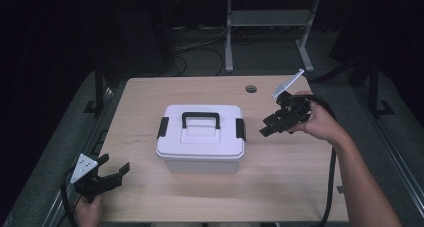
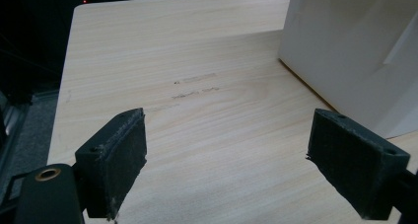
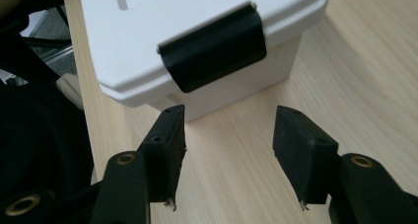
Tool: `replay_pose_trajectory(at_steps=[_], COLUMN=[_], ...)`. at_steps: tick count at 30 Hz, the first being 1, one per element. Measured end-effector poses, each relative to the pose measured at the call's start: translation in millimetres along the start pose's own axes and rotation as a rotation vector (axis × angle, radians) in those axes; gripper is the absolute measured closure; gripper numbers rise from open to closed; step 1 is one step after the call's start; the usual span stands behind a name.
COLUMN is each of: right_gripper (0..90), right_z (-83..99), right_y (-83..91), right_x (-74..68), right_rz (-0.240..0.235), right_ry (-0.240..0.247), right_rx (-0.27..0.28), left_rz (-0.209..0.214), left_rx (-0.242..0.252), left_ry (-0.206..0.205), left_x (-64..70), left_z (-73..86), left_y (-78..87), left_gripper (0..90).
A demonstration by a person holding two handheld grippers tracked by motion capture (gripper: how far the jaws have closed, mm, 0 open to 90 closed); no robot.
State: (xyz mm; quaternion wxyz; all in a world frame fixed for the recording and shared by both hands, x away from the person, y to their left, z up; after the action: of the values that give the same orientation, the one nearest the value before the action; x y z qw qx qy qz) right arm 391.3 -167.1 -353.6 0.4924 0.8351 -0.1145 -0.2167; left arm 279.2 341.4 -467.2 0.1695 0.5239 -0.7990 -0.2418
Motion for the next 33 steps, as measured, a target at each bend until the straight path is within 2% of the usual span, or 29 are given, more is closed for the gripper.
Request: replay_pose_trajectory(at_steps=[12, 33], right_gripper=[45.8, 45.6], right_z=[20.6, 42.2], right_y=[-3.0, -10.6], right_x=[3.6, 6.3], right_rz=[-0.006, -0.015], right_ry=[-0.036, -0.071], right_rx=[0.004, 0.004], left_rz=[-0.001, 0.000], left_rx=[0.001, -0.002], left_ry=[-0.005, -0.006], left_x=[1.2, 1.4], left_z=[-0.9, -1.5], left_y=[-1.2, -1.8], left_gripper=[14.1, 14.1])
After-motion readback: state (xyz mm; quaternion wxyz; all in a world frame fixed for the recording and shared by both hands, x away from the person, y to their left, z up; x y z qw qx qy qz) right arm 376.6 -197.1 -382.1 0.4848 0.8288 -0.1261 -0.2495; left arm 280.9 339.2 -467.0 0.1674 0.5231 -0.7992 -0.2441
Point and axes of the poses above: each handheld gripper's, and its own axes: y roughly backward along the jaws, z roughly out of its underside, x roughly to its right, the point moved 5 cm from there along -y, roughly forward along the jaws, and after that the axes turned 9 degrees about -x, right-handed, at the moved point
